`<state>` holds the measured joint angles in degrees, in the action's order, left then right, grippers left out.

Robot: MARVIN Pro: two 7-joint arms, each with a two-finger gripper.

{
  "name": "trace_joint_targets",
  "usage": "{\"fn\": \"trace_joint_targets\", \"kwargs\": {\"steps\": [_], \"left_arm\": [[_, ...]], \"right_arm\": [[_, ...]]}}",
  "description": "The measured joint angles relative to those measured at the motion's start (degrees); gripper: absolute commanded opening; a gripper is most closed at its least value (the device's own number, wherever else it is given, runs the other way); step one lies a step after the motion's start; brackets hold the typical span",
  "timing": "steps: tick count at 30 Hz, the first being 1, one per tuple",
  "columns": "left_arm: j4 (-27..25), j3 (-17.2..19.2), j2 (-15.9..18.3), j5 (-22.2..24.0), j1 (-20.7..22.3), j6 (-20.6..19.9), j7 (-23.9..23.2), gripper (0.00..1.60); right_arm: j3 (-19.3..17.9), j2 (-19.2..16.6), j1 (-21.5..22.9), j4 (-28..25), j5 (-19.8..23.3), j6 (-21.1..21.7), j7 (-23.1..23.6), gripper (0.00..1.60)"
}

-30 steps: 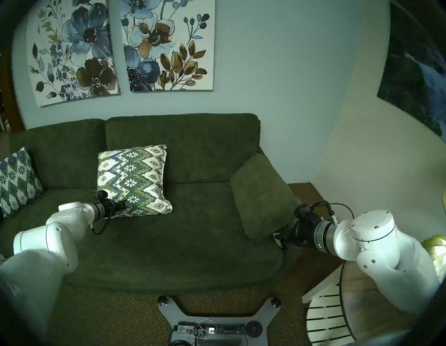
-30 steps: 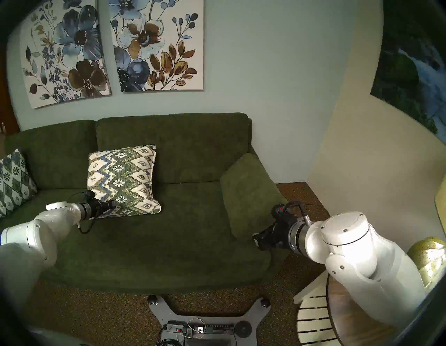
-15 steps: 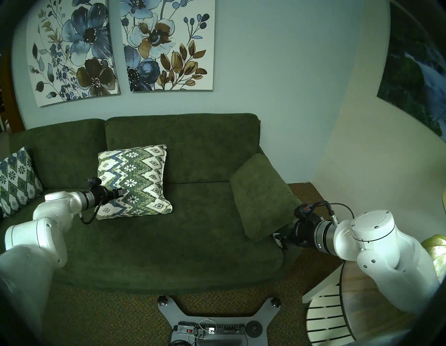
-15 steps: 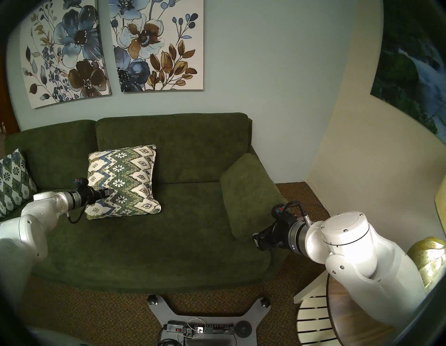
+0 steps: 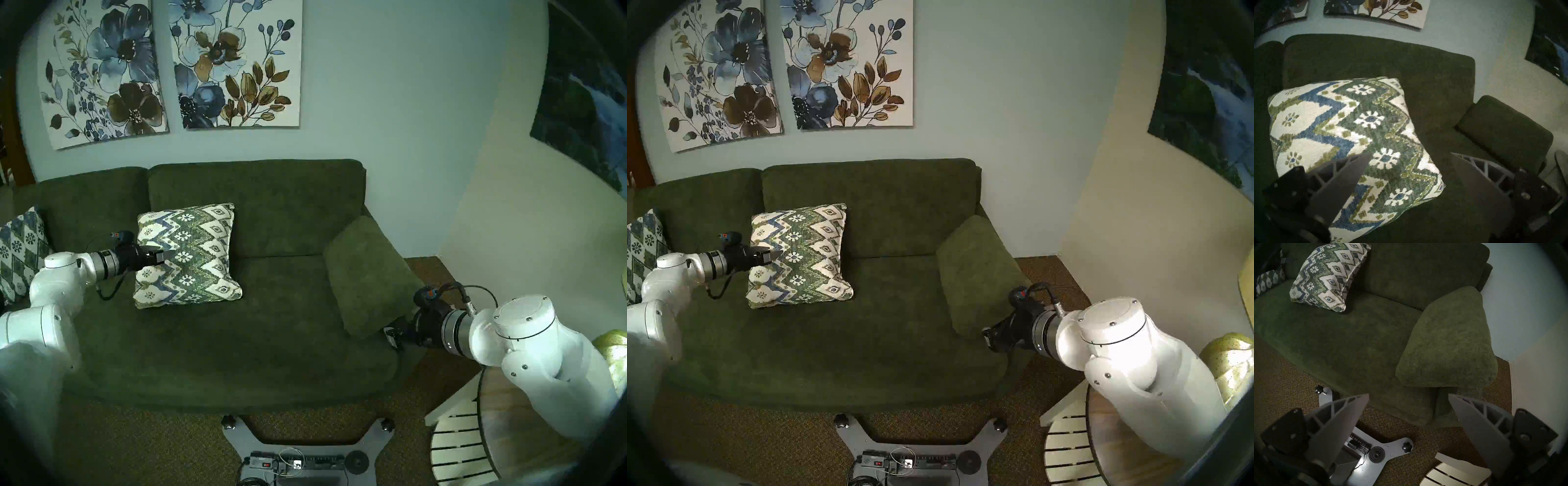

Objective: Fix throw pillow on sofa

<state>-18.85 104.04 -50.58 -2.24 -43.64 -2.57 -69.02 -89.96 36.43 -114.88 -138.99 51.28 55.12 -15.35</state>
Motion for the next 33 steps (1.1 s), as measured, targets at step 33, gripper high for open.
{"fn": "trace_joint_targets", "kwargs": {"steps": [33], "left_arm": [[-11.65, 6.57, 9.03, 12.74, -13.78, 2.01, -15.91, 1.60]], "right_arm": [[0.04, -0.02, 0.00, 0.02, 0.00, 0.00, -0.01, 1.60]]}}
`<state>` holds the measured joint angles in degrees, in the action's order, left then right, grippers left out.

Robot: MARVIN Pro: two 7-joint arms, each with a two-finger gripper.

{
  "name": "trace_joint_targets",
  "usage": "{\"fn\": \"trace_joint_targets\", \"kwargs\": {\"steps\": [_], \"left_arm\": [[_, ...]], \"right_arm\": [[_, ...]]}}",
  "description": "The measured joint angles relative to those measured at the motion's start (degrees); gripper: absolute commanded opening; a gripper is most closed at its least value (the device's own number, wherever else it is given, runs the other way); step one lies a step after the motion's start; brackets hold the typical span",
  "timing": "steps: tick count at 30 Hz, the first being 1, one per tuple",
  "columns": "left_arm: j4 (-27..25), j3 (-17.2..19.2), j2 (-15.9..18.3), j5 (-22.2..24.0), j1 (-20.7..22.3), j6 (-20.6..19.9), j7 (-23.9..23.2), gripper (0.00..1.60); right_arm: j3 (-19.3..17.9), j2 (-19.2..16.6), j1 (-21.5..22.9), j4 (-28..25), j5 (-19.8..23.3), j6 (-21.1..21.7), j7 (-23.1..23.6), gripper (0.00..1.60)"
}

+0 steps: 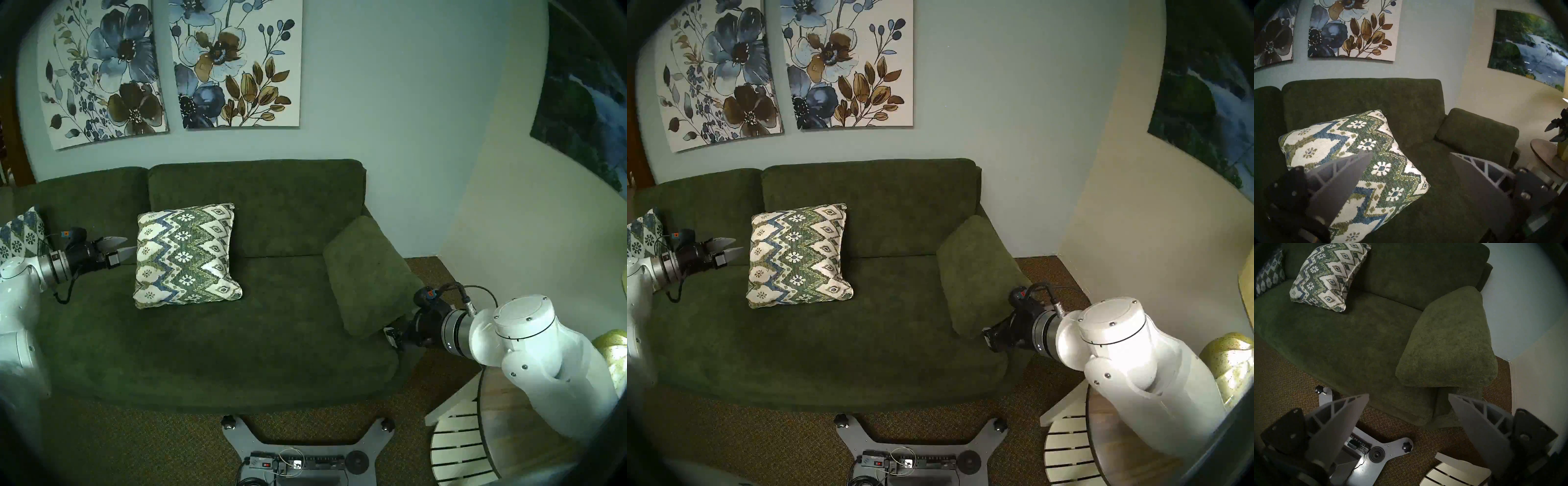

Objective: Fix throw pillow on sofa

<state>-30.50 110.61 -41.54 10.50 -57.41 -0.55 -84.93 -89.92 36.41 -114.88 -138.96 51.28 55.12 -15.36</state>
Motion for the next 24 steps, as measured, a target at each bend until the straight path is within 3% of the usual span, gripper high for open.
{"fn": "trace_joint_targets", "kwargs": {"steps": [24], "left_arm": [[-17.56, -5.46, -8.76, 6.94, -15.87, 0.21, -0.08, 1.60]], "right_arm": [[0.03, -0.01, 0.00, 0.02, 0.00, 0.00, -0.01, 1.60]]}}
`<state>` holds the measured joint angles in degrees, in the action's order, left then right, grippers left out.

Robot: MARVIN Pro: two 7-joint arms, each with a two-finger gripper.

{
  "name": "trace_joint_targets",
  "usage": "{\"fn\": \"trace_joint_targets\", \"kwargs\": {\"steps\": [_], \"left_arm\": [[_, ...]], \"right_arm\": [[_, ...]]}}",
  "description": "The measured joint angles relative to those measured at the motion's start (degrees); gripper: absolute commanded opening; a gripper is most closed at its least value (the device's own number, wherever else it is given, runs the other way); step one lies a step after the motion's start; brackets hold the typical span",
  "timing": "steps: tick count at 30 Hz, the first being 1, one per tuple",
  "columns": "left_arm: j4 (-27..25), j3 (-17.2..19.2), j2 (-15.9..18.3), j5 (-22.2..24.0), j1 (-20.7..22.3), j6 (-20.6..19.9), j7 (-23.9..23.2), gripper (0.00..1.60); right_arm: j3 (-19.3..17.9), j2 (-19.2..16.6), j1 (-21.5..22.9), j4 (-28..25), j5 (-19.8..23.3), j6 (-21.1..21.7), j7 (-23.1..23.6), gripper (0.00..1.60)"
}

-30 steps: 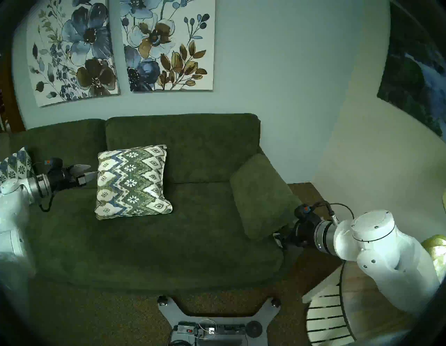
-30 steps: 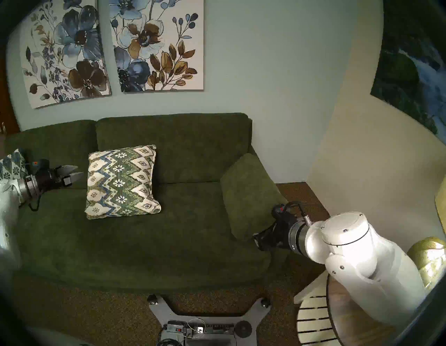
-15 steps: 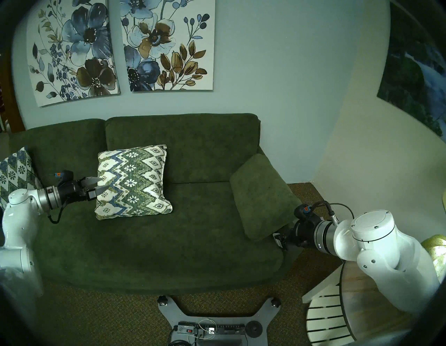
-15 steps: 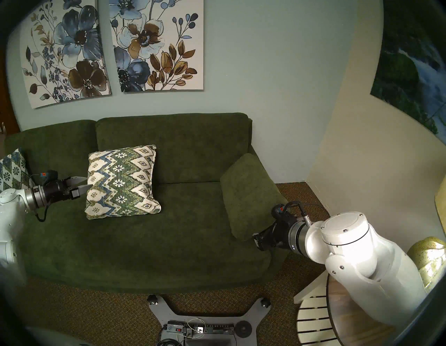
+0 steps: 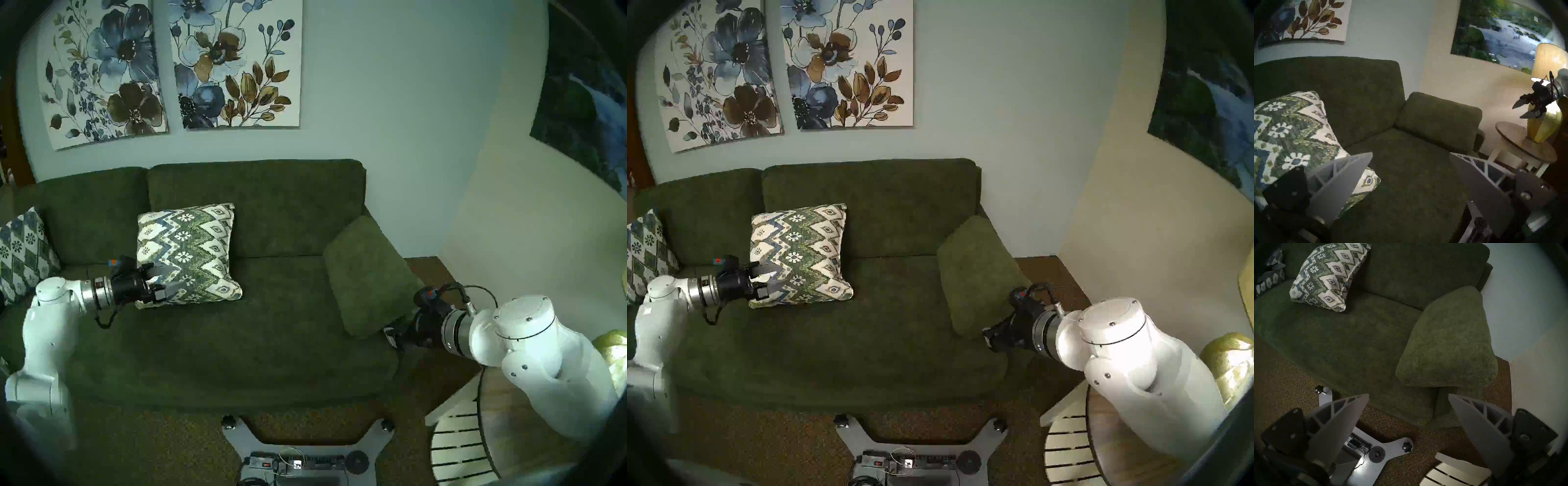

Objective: Fix throw pillow on sofa

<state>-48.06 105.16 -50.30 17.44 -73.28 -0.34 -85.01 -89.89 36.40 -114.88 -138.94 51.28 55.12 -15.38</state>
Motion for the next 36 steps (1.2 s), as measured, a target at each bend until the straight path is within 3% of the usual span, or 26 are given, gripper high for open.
{"fn": "trace_joint_targets", "kwargs": {"steps": [11, 20, 30, 36], "left_arm": [[-8.82, 2.89, -4.21, 2.81, -7.64, -1.76, 1.90, 1.60], [-14.78, 7.83, -8.10, 2.68, -9.98, -2.86, 11.87, 1.60], [-21.57, 13.77, -12.13, -3.20, -13.57, -2.29, 23.25, 1.60], [-25.85, 19.51, -15.04, -7.53, -15.53, -2.40, 29.90, 1.60]], "right_arm": [[0.01, -0.01, 0.00, 0.00, 0.00, 0.00, 0.00, 1.60], [0.01, -0.01, 0.00, 0.00, 0.00, 0.00, -0.01, 1.60], [0.01, -0.01, 0.00, 0.00, 0.00, 0.00, -0.01, 1.60], [0.01, -0.02, 0.00, -0.01, 0.00, 0.00, -0.01, 1.60]]}}
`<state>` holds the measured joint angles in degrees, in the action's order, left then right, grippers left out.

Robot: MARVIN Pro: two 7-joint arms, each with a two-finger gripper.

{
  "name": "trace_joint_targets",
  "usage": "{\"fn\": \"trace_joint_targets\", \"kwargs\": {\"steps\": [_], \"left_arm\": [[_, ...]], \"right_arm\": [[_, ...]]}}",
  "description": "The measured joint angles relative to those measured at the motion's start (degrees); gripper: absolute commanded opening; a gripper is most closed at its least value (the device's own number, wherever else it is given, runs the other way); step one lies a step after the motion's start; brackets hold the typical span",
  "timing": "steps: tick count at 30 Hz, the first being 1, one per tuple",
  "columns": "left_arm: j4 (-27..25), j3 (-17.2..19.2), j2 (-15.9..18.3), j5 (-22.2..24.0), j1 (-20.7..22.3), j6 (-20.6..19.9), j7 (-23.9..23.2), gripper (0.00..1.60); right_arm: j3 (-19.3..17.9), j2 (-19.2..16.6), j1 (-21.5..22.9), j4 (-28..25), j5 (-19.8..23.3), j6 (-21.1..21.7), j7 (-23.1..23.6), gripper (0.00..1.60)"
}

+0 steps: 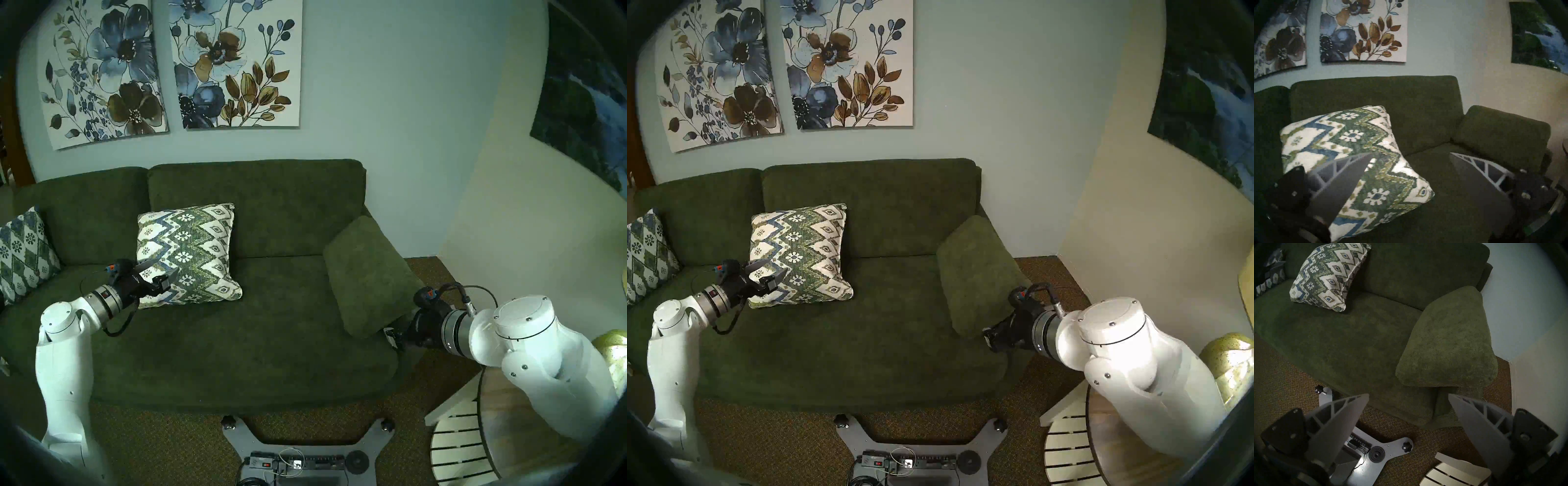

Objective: Fix throw pillow on sofa

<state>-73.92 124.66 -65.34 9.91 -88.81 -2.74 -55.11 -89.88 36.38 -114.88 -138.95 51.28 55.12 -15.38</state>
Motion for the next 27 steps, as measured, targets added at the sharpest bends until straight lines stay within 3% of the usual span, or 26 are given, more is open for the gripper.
{"fn": "trace_joint_targets", "kwargs": {"steps": [4, 7, 17, 27], "left_arm": [[-2.33, 3.16, -1.88, -3.08, -0.80, -1.80, 4.21, 1.60], [-4.84, 3.94, -3.05, -3.84, -1.82, -5.58, 7.05, 1.60], [-8.35, 3.45, -3.28, -2.16, -4.35, -15.56, 3.35, 1.60], [-9.05, 2.78, -3.10, -2.27, -4.85, -17.74, 2.97, 1.60]], "right_arm": [[-0.01, 0.00, 0.00, -0.01, 0.00, 0.00, 0.00, 1.60], [-0.03, 0.00, 0.00, -0.01, 0.00, 0.00, 0.00, 1.60], [-0.05, 0.00, -0.01, -0.01, 0.02, 0.00, 0.00, 1.60], [-0.05, 0.00, -0.01, -0.02, 0.02, 0.00, 0.00, 1.60]]}}
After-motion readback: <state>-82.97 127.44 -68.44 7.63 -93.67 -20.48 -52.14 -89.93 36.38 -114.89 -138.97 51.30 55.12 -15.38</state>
